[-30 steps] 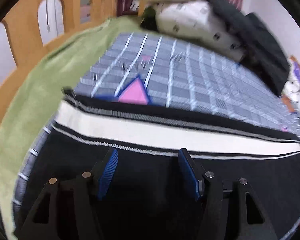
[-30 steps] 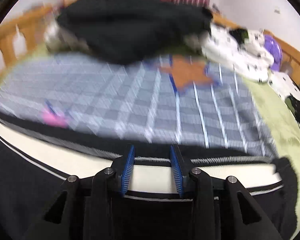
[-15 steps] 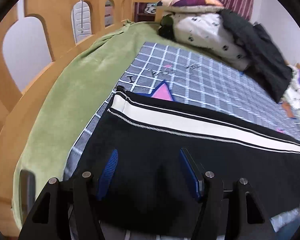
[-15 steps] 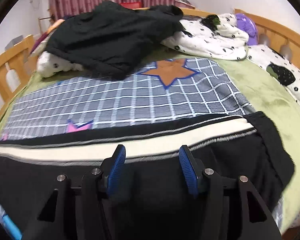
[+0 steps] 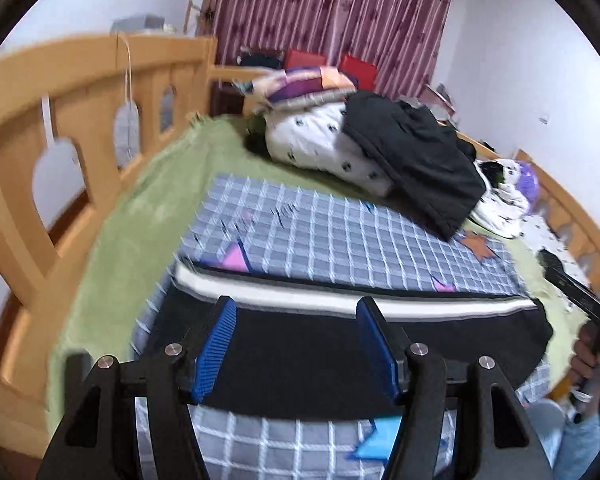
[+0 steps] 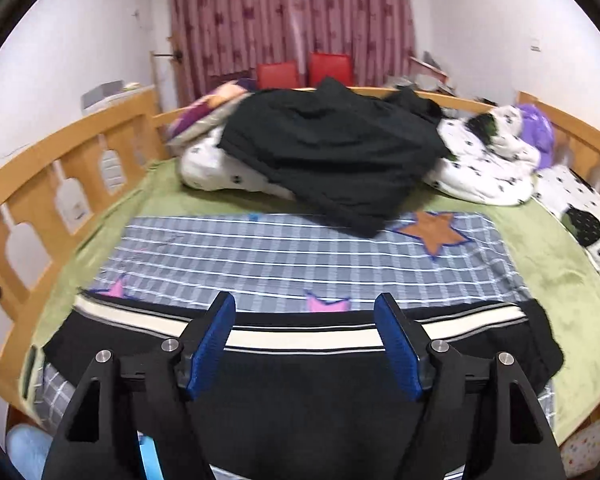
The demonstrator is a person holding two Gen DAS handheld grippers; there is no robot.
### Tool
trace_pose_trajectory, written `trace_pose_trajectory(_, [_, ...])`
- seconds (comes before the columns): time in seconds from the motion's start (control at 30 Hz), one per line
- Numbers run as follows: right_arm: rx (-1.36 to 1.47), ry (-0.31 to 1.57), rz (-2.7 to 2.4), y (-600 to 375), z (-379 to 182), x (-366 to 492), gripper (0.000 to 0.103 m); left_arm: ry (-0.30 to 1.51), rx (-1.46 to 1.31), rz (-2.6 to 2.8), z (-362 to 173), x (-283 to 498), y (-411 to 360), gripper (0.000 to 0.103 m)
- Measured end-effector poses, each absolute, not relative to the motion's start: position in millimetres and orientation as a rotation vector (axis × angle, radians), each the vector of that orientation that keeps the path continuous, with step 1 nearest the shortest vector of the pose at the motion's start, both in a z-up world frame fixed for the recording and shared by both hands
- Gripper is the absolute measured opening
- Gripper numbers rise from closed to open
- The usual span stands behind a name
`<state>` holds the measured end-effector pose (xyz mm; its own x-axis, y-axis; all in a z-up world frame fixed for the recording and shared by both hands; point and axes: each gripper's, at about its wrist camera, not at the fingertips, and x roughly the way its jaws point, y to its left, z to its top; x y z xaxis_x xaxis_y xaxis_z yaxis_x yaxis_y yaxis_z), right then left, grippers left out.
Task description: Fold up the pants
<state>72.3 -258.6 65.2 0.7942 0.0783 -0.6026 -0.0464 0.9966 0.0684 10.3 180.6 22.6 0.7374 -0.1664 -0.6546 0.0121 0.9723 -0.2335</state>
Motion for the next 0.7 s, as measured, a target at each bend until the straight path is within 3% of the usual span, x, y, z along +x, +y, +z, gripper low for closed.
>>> trace_pose_trajectory(0.3, [0.070,0.741,0.181,-226,-43,77,0.070,0.885,-0.588,0.002,-160,-6,238,0.058])
trace_pose_trajectory(0.33, [0.067,0.763,0.173,-228,-55,78,0.067,0.900,-0.603,0.024,-170,-4,243,0.057])
trace_pose_trajectory(0.37, [0.047,0.795,0.151,-229,-65,79,0.067,0.911,-0.628,0.046,-184,1,250,0.049])
trace_pose_trajectory(0.4, [0.019,0.829,0.126,-228,-73,82,0.065,0.892,-0.650,0.053,-191,5,256,0.045])
trace_pose_trajectory(0.6, [0.027,0.827,0.137,-227,-75,86,0.065,0.773,-0.780,0.089,-200,35,272,0.046])
trace_pose_trajectory(0.7, [0.021,0.860,0.131,-227,-82,88,0.065,0.748,-0.858,0.120,-204,45,286,0.035])
